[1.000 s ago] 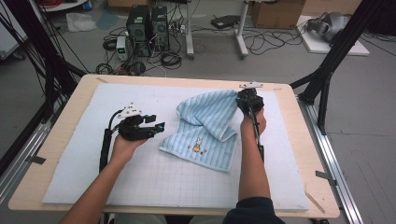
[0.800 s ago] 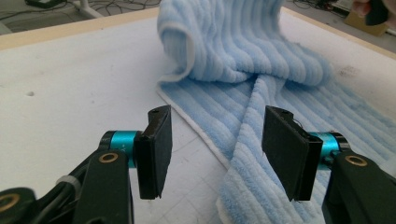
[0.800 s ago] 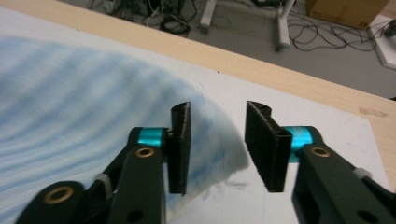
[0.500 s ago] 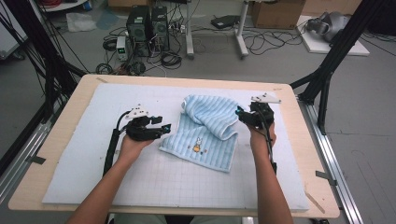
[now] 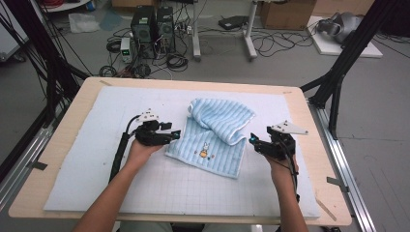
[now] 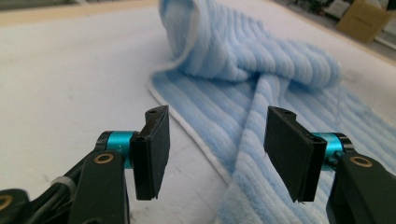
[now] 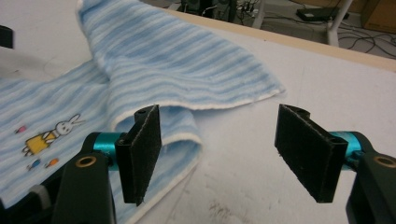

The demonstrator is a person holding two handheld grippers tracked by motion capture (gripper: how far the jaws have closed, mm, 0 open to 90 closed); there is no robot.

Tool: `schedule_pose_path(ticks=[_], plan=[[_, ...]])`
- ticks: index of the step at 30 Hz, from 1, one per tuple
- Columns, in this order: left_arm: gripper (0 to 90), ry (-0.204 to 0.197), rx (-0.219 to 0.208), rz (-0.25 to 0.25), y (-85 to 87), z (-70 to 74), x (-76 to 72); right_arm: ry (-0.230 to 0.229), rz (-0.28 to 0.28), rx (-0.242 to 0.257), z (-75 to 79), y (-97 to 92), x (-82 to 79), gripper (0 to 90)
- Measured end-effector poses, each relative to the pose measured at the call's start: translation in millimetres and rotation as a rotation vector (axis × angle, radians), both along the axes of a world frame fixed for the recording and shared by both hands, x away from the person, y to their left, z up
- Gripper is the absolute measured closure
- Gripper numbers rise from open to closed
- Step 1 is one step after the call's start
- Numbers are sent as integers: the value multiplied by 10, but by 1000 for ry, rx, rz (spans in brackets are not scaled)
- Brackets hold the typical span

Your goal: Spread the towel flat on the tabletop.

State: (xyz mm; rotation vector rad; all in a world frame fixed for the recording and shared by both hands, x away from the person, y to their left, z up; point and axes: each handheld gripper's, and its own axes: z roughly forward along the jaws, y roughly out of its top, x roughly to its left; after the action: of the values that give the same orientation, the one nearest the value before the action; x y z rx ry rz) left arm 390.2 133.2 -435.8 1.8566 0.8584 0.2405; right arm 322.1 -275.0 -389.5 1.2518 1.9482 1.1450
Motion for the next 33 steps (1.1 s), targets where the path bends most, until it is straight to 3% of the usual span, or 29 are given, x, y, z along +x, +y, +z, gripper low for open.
schedule_pose_path(ticks=[4,7,9,10,12,14,16,19,23,29,33], plan=[[387,26,33,-28,-149,-80,-27,5,8,-2,-36,-11,-82,300],[378,51,85,-54,-255,-145,-57,2,13,0,-41,-26,-128,300],[382,31,145,-65,-318,-149,-88,5,9,7,-56,-43,-137,300],[390,36,143,-67,-337,-149,-97,6,6,11,-67,-50,-132,300],[426,39,182,-62,-377,-156,-112,9,5,19,-85,-51,-120,300],[439,3,239,-61,-419,-145,-139,13,8,14,-89,-28,-114,300],[505,-19,268,-51,-434,-141,-156,12,10,11,-92,-1,-105,300],[653,-31,258,-73,-422,-145,-157,9,12,16,-101,37,-80,300],[787,-24,252,-107,-411,-138,-164,10,19,2,-106,95,-62,301],[814,14,259,-133,-373,-95,-215,10,15,7,-134,114,-76,302],[815,21,236,-128,-293,-87,-313,28,30,-2,-201,153,-116,325]])
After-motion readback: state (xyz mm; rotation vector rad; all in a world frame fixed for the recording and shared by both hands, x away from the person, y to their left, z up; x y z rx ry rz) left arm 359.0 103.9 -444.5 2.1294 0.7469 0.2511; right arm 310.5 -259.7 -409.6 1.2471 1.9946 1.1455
